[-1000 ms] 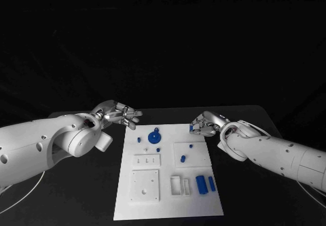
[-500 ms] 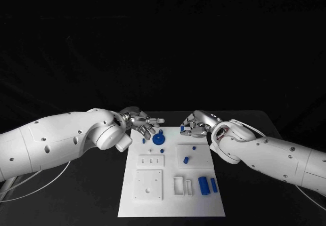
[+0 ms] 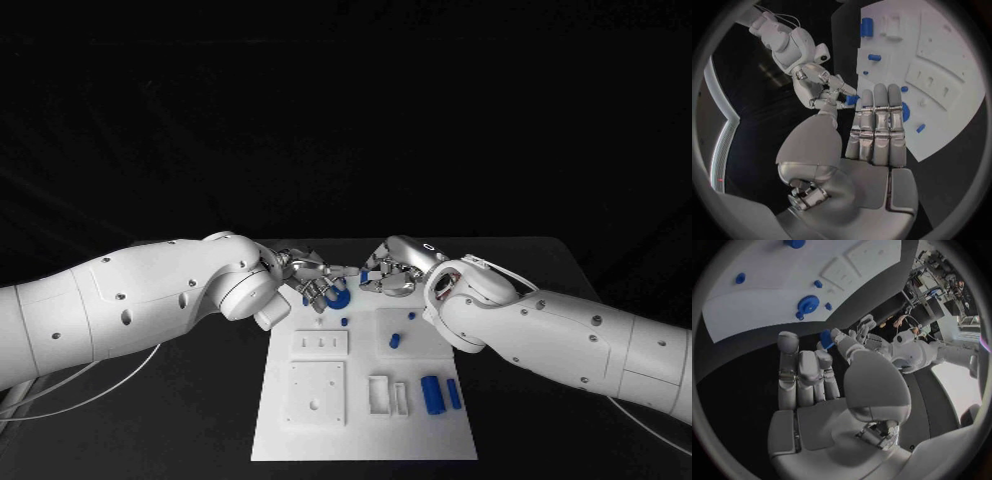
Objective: Assemble the parts on the task board
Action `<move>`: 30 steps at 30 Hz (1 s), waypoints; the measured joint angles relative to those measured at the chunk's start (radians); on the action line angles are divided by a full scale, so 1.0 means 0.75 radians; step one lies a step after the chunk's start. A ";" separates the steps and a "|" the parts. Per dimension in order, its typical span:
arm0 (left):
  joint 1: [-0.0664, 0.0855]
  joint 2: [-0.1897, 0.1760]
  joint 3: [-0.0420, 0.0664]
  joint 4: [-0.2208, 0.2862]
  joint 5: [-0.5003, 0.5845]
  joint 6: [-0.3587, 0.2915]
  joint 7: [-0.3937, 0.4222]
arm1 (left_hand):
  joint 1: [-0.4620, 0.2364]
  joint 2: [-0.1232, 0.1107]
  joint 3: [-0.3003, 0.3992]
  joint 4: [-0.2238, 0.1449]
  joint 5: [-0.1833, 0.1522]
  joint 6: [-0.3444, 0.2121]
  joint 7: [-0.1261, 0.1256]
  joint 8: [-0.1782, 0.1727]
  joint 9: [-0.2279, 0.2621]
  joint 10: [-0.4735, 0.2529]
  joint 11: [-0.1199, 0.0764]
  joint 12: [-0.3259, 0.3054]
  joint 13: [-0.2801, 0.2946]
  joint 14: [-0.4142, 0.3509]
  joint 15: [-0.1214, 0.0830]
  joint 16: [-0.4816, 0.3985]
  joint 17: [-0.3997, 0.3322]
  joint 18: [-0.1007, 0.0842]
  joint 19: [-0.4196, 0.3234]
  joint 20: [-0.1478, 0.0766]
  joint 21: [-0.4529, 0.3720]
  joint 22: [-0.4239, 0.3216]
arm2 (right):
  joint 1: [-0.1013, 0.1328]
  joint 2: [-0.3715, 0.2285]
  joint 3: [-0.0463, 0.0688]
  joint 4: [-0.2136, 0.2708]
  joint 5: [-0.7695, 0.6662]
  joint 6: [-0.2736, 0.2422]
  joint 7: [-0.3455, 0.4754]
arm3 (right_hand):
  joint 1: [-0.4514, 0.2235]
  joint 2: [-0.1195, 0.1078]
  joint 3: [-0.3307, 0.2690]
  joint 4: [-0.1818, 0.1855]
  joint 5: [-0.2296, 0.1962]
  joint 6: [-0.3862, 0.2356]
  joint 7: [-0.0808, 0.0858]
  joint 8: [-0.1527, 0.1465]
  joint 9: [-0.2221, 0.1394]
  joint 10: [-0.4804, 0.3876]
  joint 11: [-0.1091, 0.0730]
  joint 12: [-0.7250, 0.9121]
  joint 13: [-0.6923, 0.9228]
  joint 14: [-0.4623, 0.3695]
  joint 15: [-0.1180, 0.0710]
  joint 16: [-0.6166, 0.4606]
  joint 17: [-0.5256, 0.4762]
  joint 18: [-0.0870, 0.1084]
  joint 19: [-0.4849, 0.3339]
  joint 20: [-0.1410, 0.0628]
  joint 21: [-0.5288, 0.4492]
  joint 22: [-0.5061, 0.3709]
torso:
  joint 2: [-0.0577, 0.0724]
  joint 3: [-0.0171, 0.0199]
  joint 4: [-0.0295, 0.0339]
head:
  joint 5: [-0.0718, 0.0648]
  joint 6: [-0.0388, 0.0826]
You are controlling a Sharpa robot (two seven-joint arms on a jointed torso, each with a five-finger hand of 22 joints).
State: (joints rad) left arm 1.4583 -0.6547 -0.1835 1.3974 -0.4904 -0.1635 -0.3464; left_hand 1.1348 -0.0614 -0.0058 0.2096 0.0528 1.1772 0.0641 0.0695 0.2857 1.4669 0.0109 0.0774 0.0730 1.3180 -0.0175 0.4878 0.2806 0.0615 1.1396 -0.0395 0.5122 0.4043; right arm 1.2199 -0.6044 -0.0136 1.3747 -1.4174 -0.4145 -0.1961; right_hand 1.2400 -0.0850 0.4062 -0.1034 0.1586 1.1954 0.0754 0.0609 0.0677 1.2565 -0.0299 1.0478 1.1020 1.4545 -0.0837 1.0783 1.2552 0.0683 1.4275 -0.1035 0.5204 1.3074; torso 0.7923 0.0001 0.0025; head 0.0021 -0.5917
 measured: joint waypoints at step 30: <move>-0.001 0.031 -0.012 -0.013 -0.012 0.016 -0.057 | 0.002 -0.002 -0.003 0.009 0.000 -0.050 0.026 -0.004 -0.098 -0.015 0.014 -0.007 0.000 -0.012 0.012 -0.052 -0.029 0.000 -0.012 0.012 -0.043 -0.025 | -0.007 0.017 0.000 0.074 -0.021 0.006 -0.028 | -0.012 -0.013 0.000 0.000 0.008 0.015 0.000 0.000 0.006 0.003 0.003 0.000 0.000 0.002 -0.002 0.000 0.000 0.000 0.005 -0.005 0.000 0.000 | 0.006 0.0005 -0.0032 | 0.006 -0.001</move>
State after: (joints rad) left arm 1.4577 -0.6314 -0.1929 1.3874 -0.4993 -0.1518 -0.3893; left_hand 1.1366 -0.0632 -0.0084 0.2162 0.0528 1.1395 0.0838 0.0665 0.2124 1.4560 0.0217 0.0724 0.0727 1.3093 -0.0088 0.4491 0.2585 0.0615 1.1307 -0.0304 0.4798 0.3859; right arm 1.2149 -0.5914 -0.0138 1.4305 -1.4332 -0.4098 -0.2170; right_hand 1.2306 -0.0945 0.4059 -0.1035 0.1649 1.2068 0.0751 0.0609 0.0724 1.2588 -0.0276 1.0478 1.1020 1.4562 -0.0853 1.0783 1.2550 0.0682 1.4311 -0.1069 0.5204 1.3074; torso 0.7965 0.0005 0.0001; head 0.0069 -0.5925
